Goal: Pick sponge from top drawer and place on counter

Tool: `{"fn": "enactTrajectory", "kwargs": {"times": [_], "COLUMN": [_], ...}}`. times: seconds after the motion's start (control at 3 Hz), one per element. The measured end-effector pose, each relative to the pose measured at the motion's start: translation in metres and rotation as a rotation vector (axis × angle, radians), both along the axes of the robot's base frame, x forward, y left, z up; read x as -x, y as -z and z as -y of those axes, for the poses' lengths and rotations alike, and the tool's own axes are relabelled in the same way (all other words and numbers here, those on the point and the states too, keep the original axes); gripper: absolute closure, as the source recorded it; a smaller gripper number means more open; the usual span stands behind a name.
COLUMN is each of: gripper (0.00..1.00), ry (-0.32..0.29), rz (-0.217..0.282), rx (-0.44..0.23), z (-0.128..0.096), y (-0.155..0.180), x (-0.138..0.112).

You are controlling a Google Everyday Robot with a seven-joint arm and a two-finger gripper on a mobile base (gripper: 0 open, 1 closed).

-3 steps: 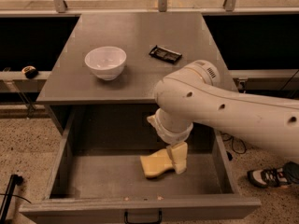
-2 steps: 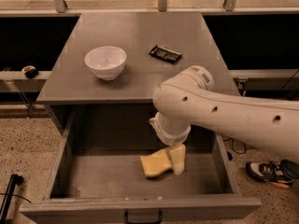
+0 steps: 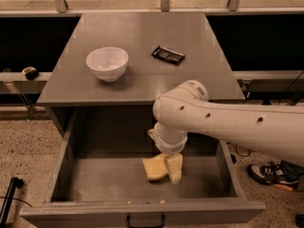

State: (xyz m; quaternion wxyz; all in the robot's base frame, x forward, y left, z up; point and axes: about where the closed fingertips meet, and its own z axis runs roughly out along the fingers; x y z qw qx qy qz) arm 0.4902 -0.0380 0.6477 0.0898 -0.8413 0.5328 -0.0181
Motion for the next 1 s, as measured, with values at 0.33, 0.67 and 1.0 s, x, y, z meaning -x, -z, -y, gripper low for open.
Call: {"fn": "enactTrajectory", "kwargs": {"times": [0.33,0.67,1.0], "gripper": [0.00,0.19,0.42], "ry": [-0.021,-0.033,-0.039], "rz": [-0.005,-0.005,-0.013], "rx": [-0.030,-0.048,-0.063], "z": [-0.008,-0.013,-0.014], "y": [0.018,0.027,0.033], "x": [-0.003,-0.004,-0.004]}}
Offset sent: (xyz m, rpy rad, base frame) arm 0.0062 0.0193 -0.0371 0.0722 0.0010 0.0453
